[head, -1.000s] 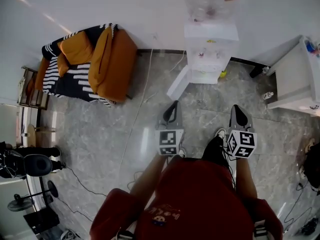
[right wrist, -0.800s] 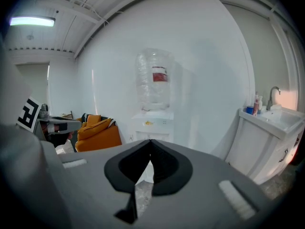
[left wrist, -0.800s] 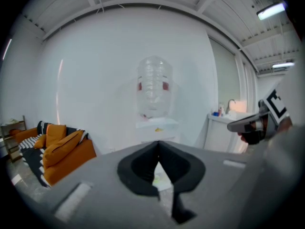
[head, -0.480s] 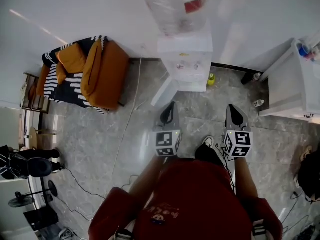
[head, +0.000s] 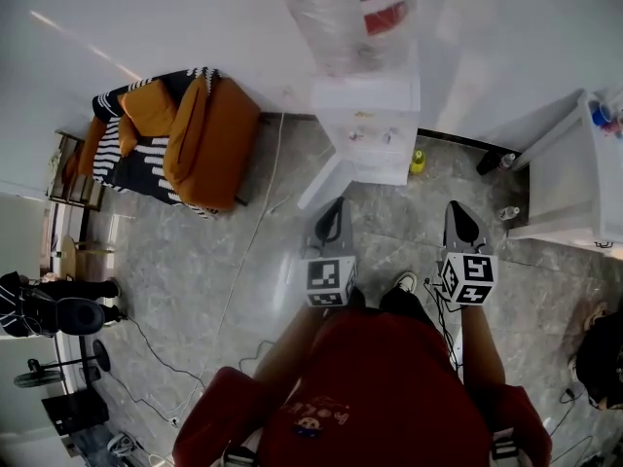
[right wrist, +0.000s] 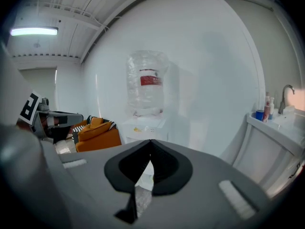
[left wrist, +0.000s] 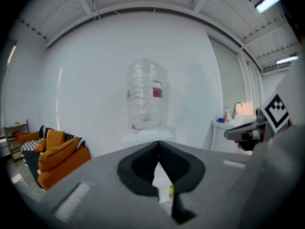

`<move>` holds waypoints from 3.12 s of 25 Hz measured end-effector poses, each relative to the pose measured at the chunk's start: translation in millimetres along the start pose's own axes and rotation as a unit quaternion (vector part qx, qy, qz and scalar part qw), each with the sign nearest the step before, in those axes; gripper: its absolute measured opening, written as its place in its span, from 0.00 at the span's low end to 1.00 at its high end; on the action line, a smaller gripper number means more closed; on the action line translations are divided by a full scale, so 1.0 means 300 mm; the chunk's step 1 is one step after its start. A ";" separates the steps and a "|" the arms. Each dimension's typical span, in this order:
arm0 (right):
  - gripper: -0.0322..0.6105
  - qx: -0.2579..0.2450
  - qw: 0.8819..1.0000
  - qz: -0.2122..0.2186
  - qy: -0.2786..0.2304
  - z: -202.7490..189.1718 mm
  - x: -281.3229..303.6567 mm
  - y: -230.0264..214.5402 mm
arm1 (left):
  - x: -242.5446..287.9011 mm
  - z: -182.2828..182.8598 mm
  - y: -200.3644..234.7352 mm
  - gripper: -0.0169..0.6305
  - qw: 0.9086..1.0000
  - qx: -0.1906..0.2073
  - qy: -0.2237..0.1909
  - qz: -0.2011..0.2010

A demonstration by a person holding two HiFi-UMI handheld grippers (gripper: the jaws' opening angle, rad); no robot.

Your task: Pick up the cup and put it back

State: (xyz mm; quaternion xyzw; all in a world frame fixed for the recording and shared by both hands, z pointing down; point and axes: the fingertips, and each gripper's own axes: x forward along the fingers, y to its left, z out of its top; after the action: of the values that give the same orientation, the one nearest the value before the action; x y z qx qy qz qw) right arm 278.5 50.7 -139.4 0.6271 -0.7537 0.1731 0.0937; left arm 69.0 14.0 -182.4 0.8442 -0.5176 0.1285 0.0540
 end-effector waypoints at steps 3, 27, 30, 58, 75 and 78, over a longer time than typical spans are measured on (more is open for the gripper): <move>0.05 -0.005 1.000 0.004 -0.003 0.020 0.032 0.052 | -0.003 -0.005 0.055 0.03 1.000 0.005 -0.003 -0.002; 0.05 -0.049 0.998 0.003 0.029 0.029 0.279 0.341 | 0.028 -0.085 0.383 0.03 1.000 -0.008 -0.005 -0.029; 0.05 -0.040 0.998 0.006 0.041 -0.009 0.320 0.393 | 0.036 -0.138 0.427 0.03 0.999 -0.010 0.007 -0.036; 0.05 -0.113 0.975 0.145 0.124 -0.855 0.824 0.293 | 0.409 -1.021 0.363 0.03 0.998 -0.044 0.034 0.027; 0.05 -0.122 0.978 0.124 0.113 -1.671 1.244 0.246 | 0.668 -1.957 0.407 0.03 0.998 0.001 0.051 -0.043; 0.05 -0.141 0.979 0.122 0.087 -1.761 1.313 0.223 | 0.734 -2.083 0.416 0.03 0.998 0.004 0.045 -0.049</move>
State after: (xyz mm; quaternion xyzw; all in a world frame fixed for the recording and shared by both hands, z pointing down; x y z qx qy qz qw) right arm 95.9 -98.8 479.5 0.4932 -0.8306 0.1293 0.2240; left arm -47.6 -92.5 473.1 0.8619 -0.4724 0.1659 0.0799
